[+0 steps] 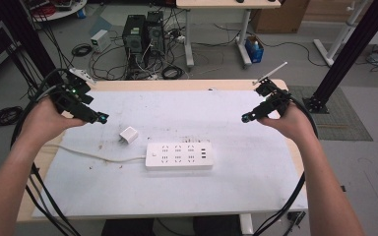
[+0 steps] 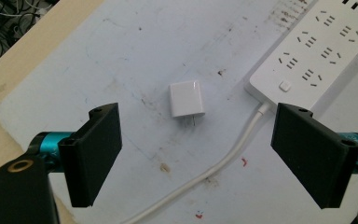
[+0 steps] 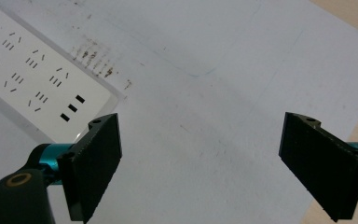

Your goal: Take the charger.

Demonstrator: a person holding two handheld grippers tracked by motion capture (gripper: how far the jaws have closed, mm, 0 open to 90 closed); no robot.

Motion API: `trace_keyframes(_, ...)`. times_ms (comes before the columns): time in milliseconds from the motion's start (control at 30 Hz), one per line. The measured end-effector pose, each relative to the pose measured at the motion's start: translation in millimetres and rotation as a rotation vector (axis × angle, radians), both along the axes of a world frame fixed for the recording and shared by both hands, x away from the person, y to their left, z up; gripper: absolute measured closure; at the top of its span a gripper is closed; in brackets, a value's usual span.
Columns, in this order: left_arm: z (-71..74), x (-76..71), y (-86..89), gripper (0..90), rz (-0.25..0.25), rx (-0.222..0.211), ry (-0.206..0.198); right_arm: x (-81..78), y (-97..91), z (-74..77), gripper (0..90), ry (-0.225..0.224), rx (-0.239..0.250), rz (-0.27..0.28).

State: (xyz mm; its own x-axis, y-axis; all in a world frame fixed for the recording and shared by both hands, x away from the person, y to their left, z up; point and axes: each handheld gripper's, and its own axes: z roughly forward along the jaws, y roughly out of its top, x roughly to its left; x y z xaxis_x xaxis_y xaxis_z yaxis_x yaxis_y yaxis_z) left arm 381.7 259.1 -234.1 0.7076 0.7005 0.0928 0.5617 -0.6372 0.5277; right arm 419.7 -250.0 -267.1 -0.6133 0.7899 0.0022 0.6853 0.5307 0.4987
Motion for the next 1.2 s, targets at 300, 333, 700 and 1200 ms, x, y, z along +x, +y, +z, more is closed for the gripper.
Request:
trace_keyframes(300, -0.8, -0.4, -2.6, 16.3, -0.008, 0.006, -0.006, -1.0, 2.9, -1.1, 12.5, -0.004, 0.005, 0.003)
trace_keyframes(333, -0.9, -0.6, -3.0, 16.3, -0.009, 0.008, -0.007, -0.8, 3.6, -1.6, 12.5, -0.003, 0.004, 0.003)
trace_keyframes(700, -3.4, -2.2, -3.3, 16.3, -0.003, -0.008, -0.01, -1.2, 2.6, -3.0, 12.5, -0.009, 0.017, -0.002)
trace_keyframes(1200, -17.7, 12.4, -2.3, 16.3, -0.003, -0.026, 0.01, 0.0, 3.4, -4.5, 12.5, -0.023, 0.027, -0.009)
